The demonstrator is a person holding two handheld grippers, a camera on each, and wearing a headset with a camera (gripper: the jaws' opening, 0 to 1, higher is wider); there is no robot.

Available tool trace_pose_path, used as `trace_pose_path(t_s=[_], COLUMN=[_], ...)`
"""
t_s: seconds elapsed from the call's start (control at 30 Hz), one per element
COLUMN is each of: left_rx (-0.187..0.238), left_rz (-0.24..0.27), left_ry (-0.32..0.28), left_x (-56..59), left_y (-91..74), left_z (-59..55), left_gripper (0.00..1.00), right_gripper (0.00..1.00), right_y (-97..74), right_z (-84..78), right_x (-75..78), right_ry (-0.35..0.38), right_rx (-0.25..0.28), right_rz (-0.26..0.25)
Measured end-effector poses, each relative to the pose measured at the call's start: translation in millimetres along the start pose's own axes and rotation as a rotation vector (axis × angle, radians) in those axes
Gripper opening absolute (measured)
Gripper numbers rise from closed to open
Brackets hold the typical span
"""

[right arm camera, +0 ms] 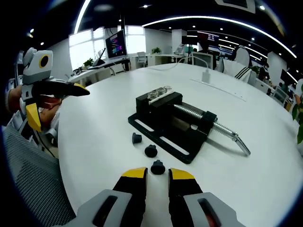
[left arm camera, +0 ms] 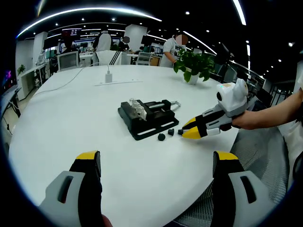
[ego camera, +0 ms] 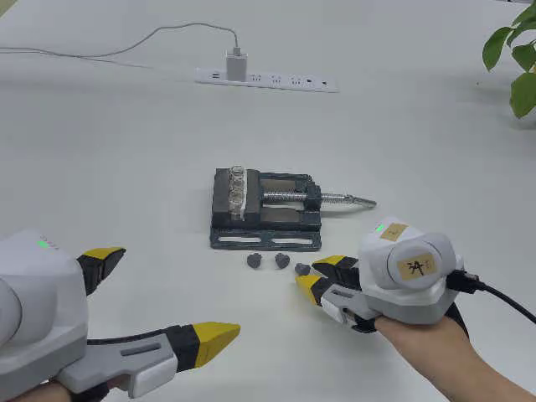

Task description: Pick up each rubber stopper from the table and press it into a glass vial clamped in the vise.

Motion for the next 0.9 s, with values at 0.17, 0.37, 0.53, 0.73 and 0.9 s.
trace_pose_path(t_s=[0.17, 0.37, 0.53, 0.73, 0.9], left_rx=[-0.001, -0.006, -0.01, -0.013, -0.022], left_rz=[0.0, -0.001, 0.0, -0.005, -0.013], left_ry=[-0.003, -0.006, -0.008, -0.005, 0.002], left_x=[-0.2, -0.2, -0.3, 0.3, 1.3], left_y=[0.5, 0.3, 0.5, 1.1, 2.2], left_z=[-0.8, -2.6, -3.9, -3.9, -4.5], left_gripper=[0.98, 0.98, 0.98, 0.98, 0.98], right_gripper=[0.12, 0.09, 0.09, 0.09, 0.08], right_y=[1.3, 2.8, 2.8, 1.8, -3.3], right_z=[0.3, -0.7, -0.3, 0.7, 3.3], right_x=[-0.8, -0.3, -0.5, 1.9, 5.6], right_ry=[-0.005, -0.005, -0.004, -0.007, -0.015], right_rx=[0.001, -0.005, -0.004, -0.001, 0.002], right_rz=[0.005, 0.001, 0.001, -0.004, 0.008])
Point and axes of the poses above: the centre of the closed fingertips' face, and the gripper's own axes: y roughly forward along the fingers, x roughly to its right, z roughly out of its top, the point moved 10 cm from there along -y, roughly backward along the fingers, and after that the axes turned 13 degrees about -z, right-handed, at the moved point
